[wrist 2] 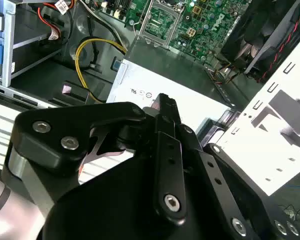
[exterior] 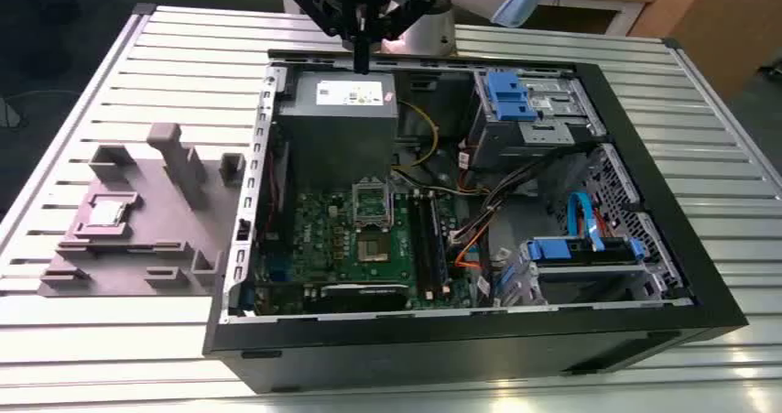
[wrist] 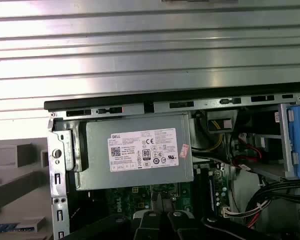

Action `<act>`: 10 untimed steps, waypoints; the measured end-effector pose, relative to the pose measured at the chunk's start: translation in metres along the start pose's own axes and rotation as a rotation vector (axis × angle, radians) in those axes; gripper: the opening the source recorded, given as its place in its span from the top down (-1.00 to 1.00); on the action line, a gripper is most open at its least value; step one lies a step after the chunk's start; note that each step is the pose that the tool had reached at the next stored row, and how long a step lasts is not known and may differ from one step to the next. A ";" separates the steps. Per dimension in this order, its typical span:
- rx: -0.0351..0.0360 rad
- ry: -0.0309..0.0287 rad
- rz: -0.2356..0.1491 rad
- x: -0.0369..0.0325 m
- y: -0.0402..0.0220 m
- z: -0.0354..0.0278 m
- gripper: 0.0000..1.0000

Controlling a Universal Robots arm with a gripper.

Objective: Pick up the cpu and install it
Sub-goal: 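Reach for the cpu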

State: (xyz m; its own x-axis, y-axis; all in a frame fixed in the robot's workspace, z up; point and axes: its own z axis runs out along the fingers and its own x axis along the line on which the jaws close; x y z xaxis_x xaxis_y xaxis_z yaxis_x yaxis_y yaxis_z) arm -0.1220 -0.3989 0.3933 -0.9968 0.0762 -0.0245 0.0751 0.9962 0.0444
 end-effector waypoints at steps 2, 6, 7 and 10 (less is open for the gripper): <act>0.0000 0.0000 0.000 0.0000 0.0000 0.0000 0.80; 0.0001 0.0000 0.000 0.0003 0.0000 0.0000 0.80; 0.0001 0.0001 0.000 0.0006 0.0000 -0.0001 0.80; 0.0000 0.0000 0.000 0.0020 -0.0002 -0.0001 0.80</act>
State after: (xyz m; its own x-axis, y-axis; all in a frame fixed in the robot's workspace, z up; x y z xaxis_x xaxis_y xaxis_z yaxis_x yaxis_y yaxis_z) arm -0.1239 -0.3989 0.3933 -0.9968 0.0762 -0.0245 0.0751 0.9962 0.0444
